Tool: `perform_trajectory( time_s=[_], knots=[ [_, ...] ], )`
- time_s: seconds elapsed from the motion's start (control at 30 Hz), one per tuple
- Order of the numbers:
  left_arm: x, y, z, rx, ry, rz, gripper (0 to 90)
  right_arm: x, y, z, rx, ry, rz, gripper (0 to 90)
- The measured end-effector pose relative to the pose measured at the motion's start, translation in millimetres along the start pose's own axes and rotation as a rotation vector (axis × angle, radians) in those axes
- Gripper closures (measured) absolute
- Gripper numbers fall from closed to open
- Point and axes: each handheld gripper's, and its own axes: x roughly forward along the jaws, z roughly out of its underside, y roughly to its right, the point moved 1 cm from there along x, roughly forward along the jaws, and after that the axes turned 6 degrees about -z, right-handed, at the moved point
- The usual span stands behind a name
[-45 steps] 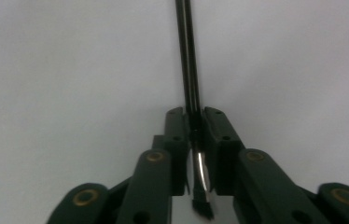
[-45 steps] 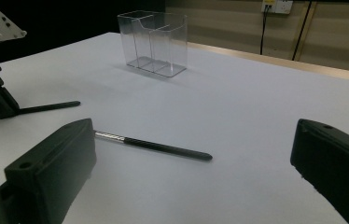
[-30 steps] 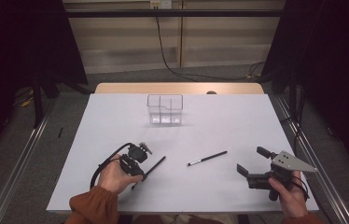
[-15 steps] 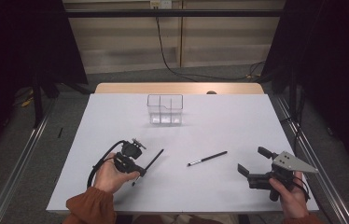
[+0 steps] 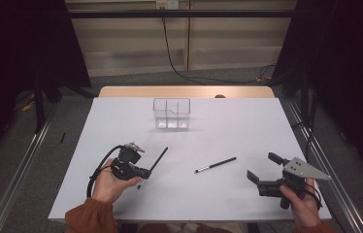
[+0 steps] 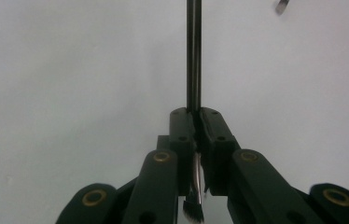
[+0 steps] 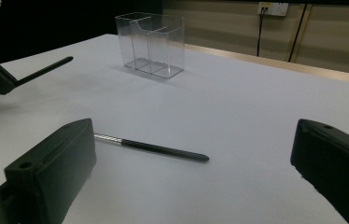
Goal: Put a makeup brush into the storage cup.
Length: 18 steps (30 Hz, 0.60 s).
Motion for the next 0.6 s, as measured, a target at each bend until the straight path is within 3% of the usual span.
perform_trajectory(
  time_s=[0.3, 0.6],
  knots=[
    [-4.9, 1.0, 0.2, 0.01, 0.108, 0.0, 84.2, 0.4, -0.5, -0.3, -0.004, 0.004, -0.004, 0.0],
    [-13.9, -3.5, 2.6, -0.024, 0.254, 0.0, 84.2, 1.8, -1.4, -1.2, -0.004, 0.007, -0.007, 0.0]
  ],
)
